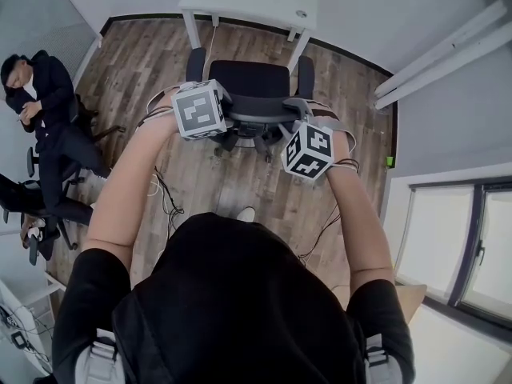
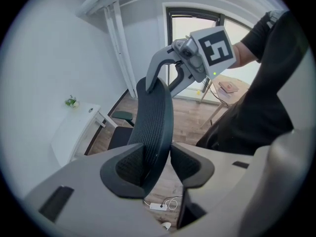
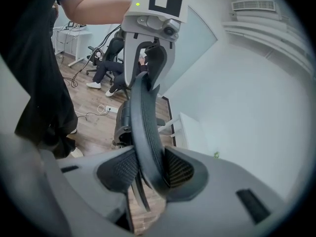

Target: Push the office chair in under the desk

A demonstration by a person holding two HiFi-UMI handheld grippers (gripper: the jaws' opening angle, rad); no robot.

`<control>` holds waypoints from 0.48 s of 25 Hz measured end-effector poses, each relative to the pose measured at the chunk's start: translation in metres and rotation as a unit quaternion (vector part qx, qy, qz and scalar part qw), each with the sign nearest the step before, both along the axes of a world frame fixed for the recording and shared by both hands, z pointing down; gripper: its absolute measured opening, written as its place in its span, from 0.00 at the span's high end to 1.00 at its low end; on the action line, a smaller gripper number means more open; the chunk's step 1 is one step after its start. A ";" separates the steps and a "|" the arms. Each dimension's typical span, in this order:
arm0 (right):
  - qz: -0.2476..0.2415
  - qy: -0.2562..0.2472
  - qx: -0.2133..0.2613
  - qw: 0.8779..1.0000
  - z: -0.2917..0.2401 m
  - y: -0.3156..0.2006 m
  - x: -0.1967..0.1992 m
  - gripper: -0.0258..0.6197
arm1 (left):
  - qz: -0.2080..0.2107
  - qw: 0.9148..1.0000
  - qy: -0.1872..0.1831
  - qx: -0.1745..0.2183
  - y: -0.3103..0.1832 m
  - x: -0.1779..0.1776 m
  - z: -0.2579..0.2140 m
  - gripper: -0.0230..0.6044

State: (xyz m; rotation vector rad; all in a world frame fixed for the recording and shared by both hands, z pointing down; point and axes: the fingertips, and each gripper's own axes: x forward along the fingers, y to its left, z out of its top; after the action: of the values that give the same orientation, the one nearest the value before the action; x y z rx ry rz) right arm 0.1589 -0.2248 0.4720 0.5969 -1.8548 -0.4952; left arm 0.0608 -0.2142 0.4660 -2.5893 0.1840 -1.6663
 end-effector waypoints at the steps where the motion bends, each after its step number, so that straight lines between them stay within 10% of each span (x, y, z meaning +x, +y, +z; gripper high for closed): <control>1: -0.002 -0.002 0.002 1.000 -0.001 -0.003 0.003 0.73 | -0.003 1.000 -0.001 -0.001 -0.003 0.003 -0.001 0.70; 12: -0.016 -0.013 0.006 1.000 -0.005 -0.029 0.010 0.70 | -0.023 1.000 0.001 -0.016 -0.023 0.011 -0.006 0.70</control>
State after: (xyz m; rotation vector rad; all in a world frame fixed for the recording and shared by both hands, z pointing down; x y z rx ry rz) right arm 0.1687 -0.2538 0.4672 0.5838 -1.8909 -0.5219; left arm 0.0715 -0.2368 0.4603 -2.6294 0.2196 -1.6943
